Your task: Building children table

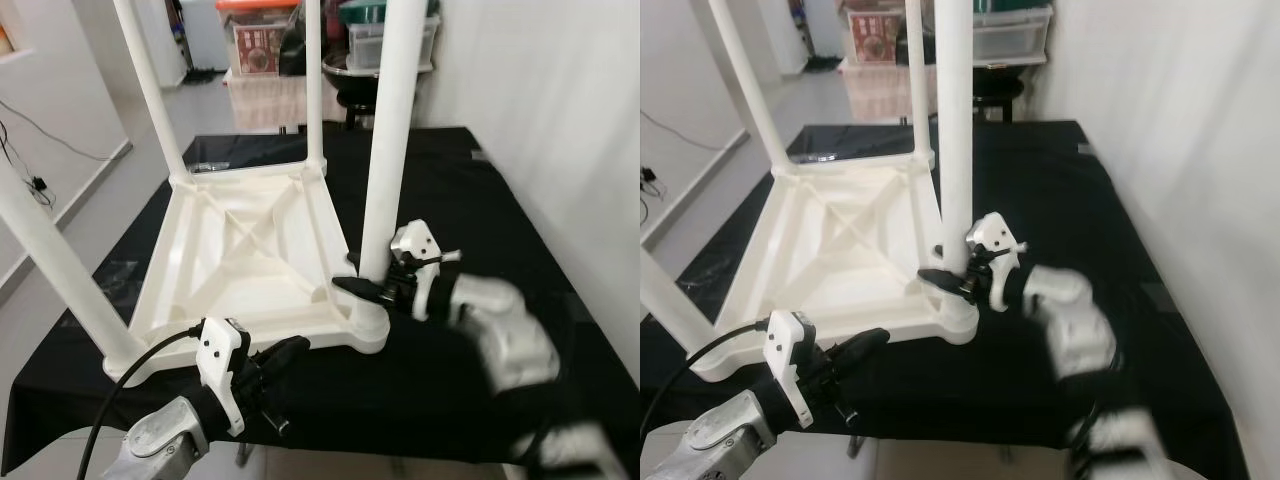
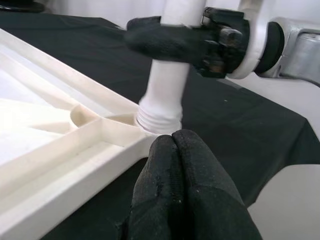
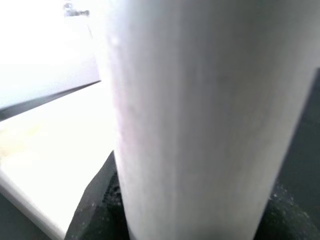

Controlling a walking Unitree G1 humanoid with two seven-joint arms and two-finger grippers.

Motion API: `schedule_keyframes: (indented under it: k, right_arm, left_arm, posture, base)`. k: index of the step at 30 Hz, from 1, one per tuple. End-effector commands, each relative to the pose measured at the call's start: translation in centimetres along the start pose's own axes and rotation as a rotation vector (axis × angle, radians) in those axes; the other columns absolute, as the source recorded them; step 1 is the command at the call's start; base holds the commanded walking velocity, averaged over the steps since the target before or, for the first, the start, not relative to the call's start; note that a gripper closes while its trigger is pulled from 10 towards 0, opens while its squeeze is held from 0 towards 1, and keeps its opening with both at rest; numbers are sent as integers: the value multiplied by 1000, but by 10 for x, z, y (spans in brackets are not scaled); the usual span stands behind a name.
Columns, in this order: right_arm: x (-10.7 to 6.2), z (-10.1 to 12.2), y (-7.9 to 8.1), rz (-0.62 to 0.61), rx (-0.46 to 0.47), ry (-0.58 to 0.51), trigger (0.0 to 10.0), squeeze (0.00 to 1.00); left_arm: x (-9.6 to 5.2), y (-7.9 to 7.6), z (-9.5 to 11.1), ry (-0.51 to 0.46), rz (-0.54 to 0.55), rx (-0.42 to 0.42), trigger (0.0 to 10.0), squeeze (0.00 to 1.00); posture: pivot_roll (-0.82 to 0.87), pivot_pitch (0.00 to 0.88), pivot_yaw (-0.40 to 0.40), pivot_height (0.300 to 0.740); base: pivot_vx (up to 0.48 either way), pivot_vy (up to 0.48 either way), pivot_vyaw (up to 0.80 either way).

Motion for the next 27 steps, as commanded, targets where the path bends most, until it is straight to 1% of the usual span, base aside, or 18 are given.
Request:
schedule_keyframes:
  k: [1, 2, 3, 4, 5, 9, 10, 12, 13, 14, 16, 19, 20, 21, 22, 24, 25, 27]
  right_arm:
    - [-18, -23, 27, -234, 103, 196, 0, 0]
    - [-18, -23, 27, -234, 103, 196, 0, 0]
    - [-16, -17, 37, -207, 101, 171, 0, 0]
    - [-14, -15, 39, -209, 78, 164, 0, 0]
    - [-14, -15, 39, -209, 78, 164, 0, 0]
    - [-4, -25, 27, -225, 72, 195, 0, 0]
    - [0, -24, 24, -223, 86, 194, 10000, 0]
    - [1, -23, 22, -227, 95, 195, 10000, 0]
    - [4, -18, 21, -205, 98, 162, 10000, 910]
    - [8, -10, 17, -192, 117, 118, 10000, 1000]
    - [11, -1, 14, -181, 138, 69, 10000, 1000]
    - [11, -1, 14, -181, 138, 69, 10000, 1000]
    - [14, 20, 6, -32, 87, -55, 10000, 694]
    - [14, 20, 6, -32, 87, -55, 10000, 694]
    - [15, 26, 4, 60, 41, -93, 10000, 0]
    - [12, 25, 0, 219, -42, -102, 10000, 0]
    - [11, 21, -2, 288, -59, -99, 10000, 0]
    - [9, 19, -4, 347, -67, -98, 10000, 0]
  left_arm:
    - [-4, 4, 0, 18, 9, 4, 10000, 0]
    - [-4, 4, 0, 18, 9, 4, 10000, 0]
    - [-4, 5, 0, 19, 10, 4, 10000, 0]
    - [-4, 5, 0, 20, 10, 3, 10000, 0]
    - [-4, 5, 0, 20, 10, 3, 10000, 0]
    - [-2, 6, -2, 33, -2, 2, 10000, 0]
    - [-2, 6, -2, 30, 1, 2, 10000, 0]
    - [-1, 6, -2, 27, 4, 1, 10000, 0]
    - [-1, 7, -2, 22, 8, 0, 10000, 0]
    - [0, 7, -2, 18, 12, -1, 10000, 0]
    - [0, 7, -2, 14, 15, -1, 10000, 0]
    - [0, 7, -2, 14, 15, -1, 10000, 0]
    - [1, 6, -3, 17, 11, -4, 10000, 0]
    - [1, 6, -3, 17, 11, -4, 10000, 0]
    - [1, 6, -4, 19, 8, -6, 10000, 0]
    - [2, 5, -5, 21, 2, -9, 10000, 0]
    - [2, 5, -5, 22, 0, -10, 10000, 0]
    - [2, 4, -5, 22, -1, -12, 10000, 0]
  posture:
    - [-36, 77, 65, 740]
    - [-36, 77, 65, 740]
    - [-47, 70, 74, 740]
    - [-44, 65, 70, 740]
    - [-44, 65, 70, 740]
    - [-28, 50, 55, 740]
    - [-29, 46, 57, 740]
    - [-29, 45, 56, 740]
    - [-25, 39, 56, 740]
    - [-23, 35, 54, 740]
    - [-23, 33, 53, 740]
    - [-23, 33, 53, 740]
    - [-24, 26, 52, 740]
    - [-24, 26, 52, 740]
    - [-27, 25, 52, 740]
    - [-27, 24, 49, 740]
    - [-26, 23, 49, 740]
    - [-24, 23, 49, 740]
  base:
    - [0, 0, 0]
    - [0, 0, 0]
    - [0, 0, 0]
    - [0, 0, 0]
    - [0, 0, 0]
    - [0, 0, 0]
    - [0, 0, 0]
    - [0, 0, 0]
    - [0, 0, 0]
    - [0, 0, 0]
    - [0, 0, 0]
    - [0, 0, 0]
    - [0, 0, 0]
    - [0, 0, 0]
    - [0, 0, 0]
    - [0, 0, 0]
    - [0, 0, 0]
    - [0, 0, 0]
Point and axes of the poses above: a point about 5 cm out from each wrist's last joint towards the gripper, its own x axis pointing out of the wrist towards the gripper, its own z axis along the axis of the wrist's last joint, y = z × x, the point moved 2 cm from there along x, pointing out of the wrist towards the gripper, and after that the axes turned 15 degrees about -x, right-handed, at the moved point
